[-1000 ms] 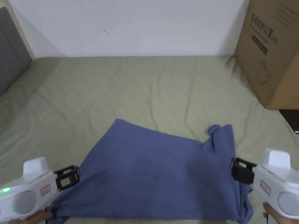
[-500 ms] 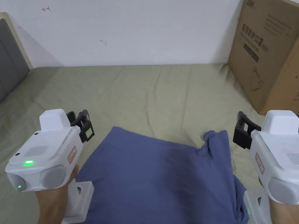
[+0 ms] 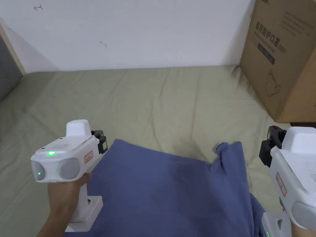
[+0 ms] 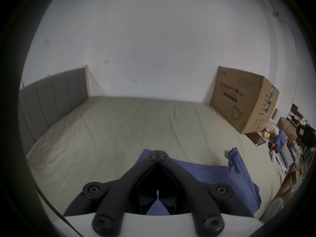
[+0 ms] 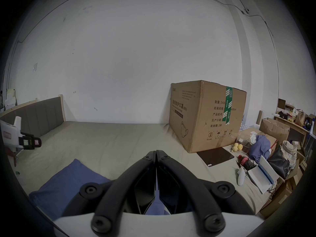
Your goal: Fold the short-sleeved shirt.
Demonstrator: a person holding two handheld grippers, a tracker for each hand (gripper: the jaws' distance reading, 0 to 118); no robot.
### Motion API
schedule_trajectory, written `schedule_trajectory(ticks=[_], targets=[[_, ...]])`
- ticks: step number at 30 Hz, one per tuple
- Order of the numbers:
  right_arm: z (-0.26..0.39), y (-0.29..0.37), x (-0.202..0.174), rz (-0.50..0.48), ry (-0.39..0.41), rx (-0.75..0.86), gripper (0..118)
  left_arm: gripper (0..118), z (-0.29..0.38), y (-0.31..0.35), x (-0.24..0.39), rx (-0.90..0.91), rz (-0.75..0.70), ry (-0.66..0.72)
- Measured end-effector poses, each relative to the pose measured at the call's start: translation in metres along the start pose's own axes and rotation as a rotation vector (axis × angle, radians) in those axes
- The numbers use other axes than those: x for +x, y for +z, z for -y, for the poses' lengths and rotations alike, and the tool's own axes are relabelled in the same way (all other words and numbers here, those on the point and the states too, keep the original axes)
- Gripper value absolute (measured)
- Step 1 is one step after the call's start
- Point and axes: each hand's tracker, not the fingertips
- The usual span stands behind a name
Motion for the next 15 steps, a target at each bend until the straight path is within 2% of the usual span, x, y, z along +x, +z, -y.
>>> schedule_trajectory(ticks=[3,9,11,12,13,14,15], targets=[[0.003,-0.021,0.004,0.004,0.006,-0.022,0,0,-0.006,-0.056,-0.016,-0.087,0.060,0.040],[0.013,-0.064,0.008,0.017,0.009,-0.079,0,0,-0.009,-0.158,-0.032,-0.262,0.043,-0.030],[0.018,-0.077,0.009,0.021,0.005,-0.096,0,17,-0.004,-0.188,-0.035,-0.345,-0.003,-0.043],[0.021,-0.082,0.010,0.021,0.001,-0.104,0,32,-0.001,-0.206,-0.040,-0.382,-0.004,-0.035],[0.024,-0.089,0.010,0.022,0.000,-0.113,0,62,0.002,-0.218,-0.042,-0.409,-0.006,-0.026],[0.026,-0.095,0.010,0.024,0.001,-0.123,0,81,0.005,-0.229,-0.043,-0.438,-0.006,-0.024],[0.029,-0.099,0.010,0.025,0.003,-0.131,0,94,0.007,-0.236,-0.044,-0.465,-0.011,-0.015]])
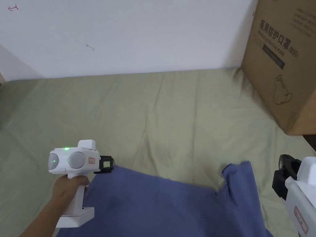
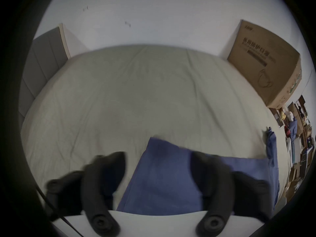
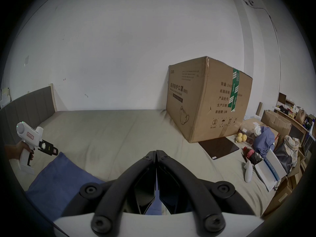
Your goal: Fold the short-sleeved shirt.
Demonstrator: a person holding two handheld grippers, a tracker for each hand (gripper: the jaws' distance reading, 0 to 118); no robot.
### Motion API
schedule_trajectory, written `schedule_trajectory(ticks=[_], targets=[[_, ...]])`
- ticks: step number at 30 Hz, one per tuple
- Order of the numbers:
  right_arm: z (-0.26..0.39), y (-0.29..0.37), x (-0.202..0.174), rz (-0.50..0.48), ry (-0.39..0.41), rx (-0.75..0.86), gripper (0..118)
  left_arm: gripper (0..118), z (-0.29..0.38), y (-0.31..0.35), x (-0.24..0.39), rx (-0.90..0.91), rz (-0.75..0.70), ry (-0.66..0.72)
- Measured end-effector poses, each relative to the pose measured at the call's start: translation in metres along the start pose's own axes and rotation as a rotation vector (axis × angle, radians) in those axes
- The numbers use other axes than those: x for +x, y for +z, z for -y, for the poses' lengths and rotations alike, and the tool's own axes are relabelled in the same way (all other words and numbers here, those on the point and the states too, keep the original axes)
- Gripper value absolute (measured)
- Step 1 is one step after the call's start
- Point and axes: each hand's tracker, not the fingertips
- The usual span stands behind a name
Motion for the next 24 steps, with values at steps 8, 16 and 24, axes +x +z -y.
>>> schedule_trajectory(ticks=[8,16,24], targets=[[0.021,-0.025,0.009,0.027,0.005,-0.067,0,81,0.000,-0.067,0.004,-0.098,-0.075,-0.047],[0.044,-0.047,0.024,0.011,-0.034,-0.218,0,0,0.002,-0.037,0.024,-0.021,-0.060,-0.132],[0.090,-0.108,0.032,-0.031,-0.004,-0.511,97,0,0.004,0.035,0.027,0.122,-0.009,-0.097]])
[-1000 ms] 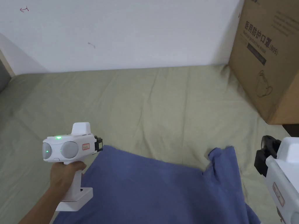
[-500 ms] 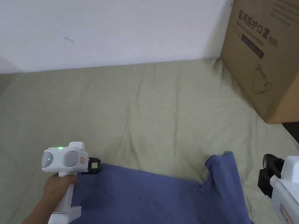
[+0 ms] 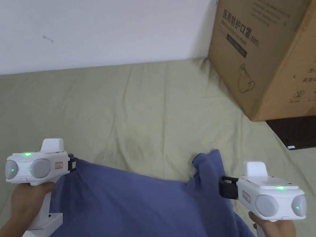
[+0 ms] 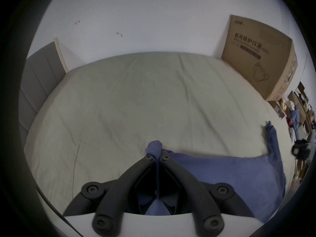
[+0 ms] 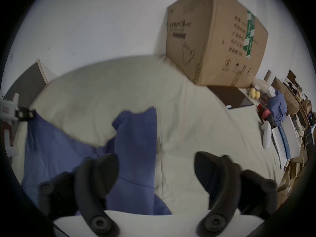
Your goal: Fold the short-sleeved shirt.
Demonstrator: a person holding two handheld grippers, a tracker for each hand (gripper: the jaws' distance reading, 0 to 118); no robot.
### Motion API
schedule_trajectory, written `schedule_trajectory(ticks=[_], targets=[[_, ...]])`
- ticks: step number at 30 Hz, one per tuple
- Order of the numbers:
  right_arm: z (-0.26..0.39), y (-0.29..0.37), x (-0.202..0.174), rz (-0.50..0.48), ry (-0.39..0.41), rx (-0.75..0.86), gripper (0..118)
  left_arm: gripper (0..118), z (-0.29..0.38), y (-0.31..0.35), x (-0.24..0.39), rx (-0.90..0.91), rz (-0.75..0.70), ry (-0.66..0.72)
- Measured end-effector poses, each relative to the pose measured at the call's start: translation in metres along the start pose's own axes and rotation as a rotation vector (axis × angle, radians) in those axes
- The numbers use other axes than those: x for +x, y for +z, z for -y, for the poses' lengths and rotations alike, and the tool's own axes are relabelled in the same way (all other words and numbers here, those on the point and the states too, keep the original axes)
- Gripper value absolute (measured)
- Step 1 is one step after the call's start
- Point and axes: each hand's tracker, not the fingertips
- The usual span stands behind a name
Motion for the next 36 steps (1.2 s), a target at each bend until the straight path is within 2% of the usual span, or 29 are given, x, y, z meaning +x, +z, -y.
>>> schedule_trajectory(ticks=[1,5,6,8,9,11,12,13,14,15,18,22,31,32,33,34,36], targets=[[0.000,-0.009,0.000,-0.023,-0.024,0.026,98,0,0.003,-0.004,-0.007,0.017,0.002,-0.013],[0.009,-0.043,0.004,-0.043,-0.054,-0.099,94,0,0.001,0.019,-0.004,0.030,-0.001,-0.041],[0.009,-0.040,-0.005,-0.117,-0.058,-0.090,88,0,0.001,0.022,-0.005,0.032,0.000,-0.037],[0.012,-0.047,-0.012,-0.125,-0.046,-0.109,69,0,0.002,0.027,-0.008,0.037,0.001,-0.026],[0.013,-0.050,-0.014,-0.163,-0.063,-0.130,56,0,0.003,0.025,-0.010,0.040,0.002,-0.022],[0.014,-0.039,-0.023,-0.247,-0.099,-0.142,13,0,0.006,0.029,-0.011,0.044,0.003,-0.018],[0.014,-0.035,-0.026,-0.261,-0.122,-0.126,4,0,0.008,0.032,-0.012,0.045,0.004,-0.016],[0.014,-0.032,-0.029,-0.275,-0.137,-0.118,4,0,0.011,0.042,-0.004,0.045,0.005,-0.016],[0.013,-0.027,-0.028,-0.134,-0.072,-0.118,4,0,0.013,0.047,-0.003,0.047,0.001,-0.019],[0.012,-0.023,-0.029,-0.123,-0.048,-0.094,4,0,0.015,0.050,-0.004,0.050,-0.002,-0.019],[0.005,0.012,-0.032,-0.116,-0.036,-0.012,4,0,0.019,0.065,-0.007,0.066,0.000,0.007],[-0.012,0.058,-0.030,-0.128,0.035,0.114,4,0,0.021,0.073,-0.026,0.113,-0.011,0.035],[-0.081,0.166,-0.043,-0.152,0.139,0.429,4,0,-0.016,0.193,-0.049,0.328,-0.044,0.082],[-0.092,0.177,-0.044,-0.158,0.137,0.453,4,0,-0.024,0.207,-0.053,0.361,-0.047,0.084],[-0.101,0.185,-0.045,-0.166,0.073,0.439,4,0,-0.030,0.226,-0.051,0.390,-0.050,0.091],[-0.113,0.192,-0.044,-0.178,0.044,0.455,4,0,-0.039,0.241,-0.053,0.421,-0.055,0.098],[-0.133,0.208,-0.046,-0.197,0.028,0.518,4,0,-0.054,0.265,-0.059,0.474,-0.064,0.104]])
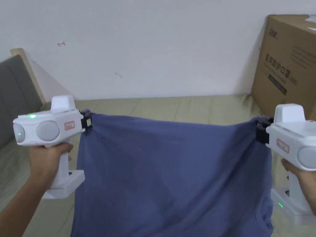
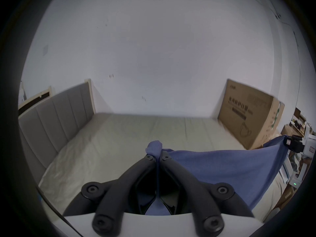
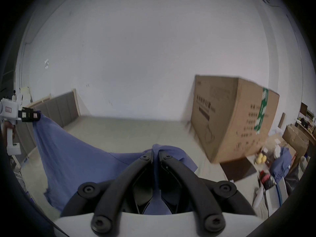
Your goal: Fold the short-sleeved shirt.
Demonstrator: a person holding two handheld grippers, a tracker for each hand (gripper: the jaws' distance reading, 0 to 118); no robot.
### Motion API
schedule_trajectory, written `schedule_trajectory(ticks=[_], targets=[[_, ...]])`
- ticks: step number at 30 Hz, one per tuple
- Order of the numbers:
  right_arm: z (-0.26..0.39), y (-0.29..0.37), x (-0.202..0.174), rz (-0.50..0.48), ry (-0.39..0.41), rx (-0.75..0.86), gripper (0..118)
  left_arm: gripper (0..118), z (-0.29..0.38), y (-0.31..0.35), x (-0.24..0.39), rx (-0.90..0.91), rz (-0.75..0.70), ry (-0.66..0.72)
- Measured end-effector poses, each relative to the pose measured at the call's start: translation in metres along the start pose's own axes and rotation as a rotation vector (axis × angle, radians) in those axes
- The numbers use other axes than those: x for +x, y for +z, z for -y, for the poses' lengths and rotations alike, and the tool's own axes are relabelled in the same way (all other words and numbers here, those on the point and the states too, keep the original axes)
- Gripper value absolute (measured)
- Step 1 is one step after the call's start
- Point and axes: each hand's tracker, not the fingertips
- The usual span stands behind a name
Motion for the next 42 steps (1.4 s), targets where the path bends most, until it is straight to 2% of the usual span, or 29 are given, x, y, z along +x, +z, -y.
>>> schedule_trajectory(ticks=[1,2,4,5,6,8,10,13,17,18,21,22,24,25,26,30,36,42], targets=[[-0.013,0.001,-0.002,-0.007,0.001,0.027,4,0,-0.012,-0.004,-0.004,0.024,-0.010,-0.006],[-0.026,0.000,-0.008,-0.107,-0.008,0.073,4,0,-0.023,-0.001,-0.006,0.042,-0.015,-0.006],[-0.049,0.000,-0.011,-0.110,-0.005,0.129,4,0,-0.048,0.007,-0.009,0.082,-0.026,-0.010],[-0.060,-0.001,-0.012,-0.116,-0.030,0.122,4,0,-0.059,0.010,-0.013,0.111,-0.037,-0.008],[-0.070,-0.005,-0.009,-0.054,-0.032,0.141,4,0,-0.068,0.012,-0.014,0.127,-0.044,-0.009],[-0.088,-0.010,-0.009,-0.068,-0.064,0.171,4,0,-0.087,0.013,-0.017,0.152,-0.054,-0.010],[-0.109,-0.015,-0.012,-0.079,-0.034,0.219,4,0,-0.108,0.011,-0.021,0.180,-0.067,-0.010],[-0.134,-0.024,-0.013,-0.094,-0.038,0.256,4,0,-0.130,0.016,-0.019,0.223,-0.078,0.012],[-0.163,-0.041,-0.017,-0.082,0.016,0.313,4,0,-0.157,-0.002,-0.021,0.258,-0.096,0.019],[-0.171,-0.045,-0.022,-0.192,0.045,0.346,4,0,-0.164,-0.008,-0.021,0.264,-0.101,0.011],[-0.189,-0.060,-0.022,-0.202,0.044,0.358,4,0,-0.178,-0.027,-0.019,0.291,-0.116,0.015],[-0.191,-0.069,-0.019,-0.067,-0.001,0.279,4,0,-0.181,-0.034,-0.019,0.292,-0.115,0.023],[-0.194,-0.080,-0.016,-0.065,0.006,0.283,4,0,-0.184,-0.047,-0.020,0.296,-0.117,0.029],[-0.194,-0.086,-0.014,-0.072,-0.006,0.282,4,0,-0.184,-0.054,-0.023,0.293,-0.117,0.029],[-0.194,-0.088,-0.017,-0.131,0.023,0.343,4,0,-0.180,-0.060,-0.023,0.296,-0.118,0.029],[-0.168,-0.112,-0.012,-0.125,0.017,0.346,4,0,-0.152,-0.085,-0.021,0.266,-0.114,0.022],[-0.100,-0.140,-0.011,-0.117,0.017,0.215,4,0,-0.084,-0.119,-0.028,0.170,-0.106,0.030],[-0.021,-0.137,-0.005,-0.140,-0.058,0.101,4,0,-0.003,-0.126,-0.036,0.057,-0.089,0.054]])
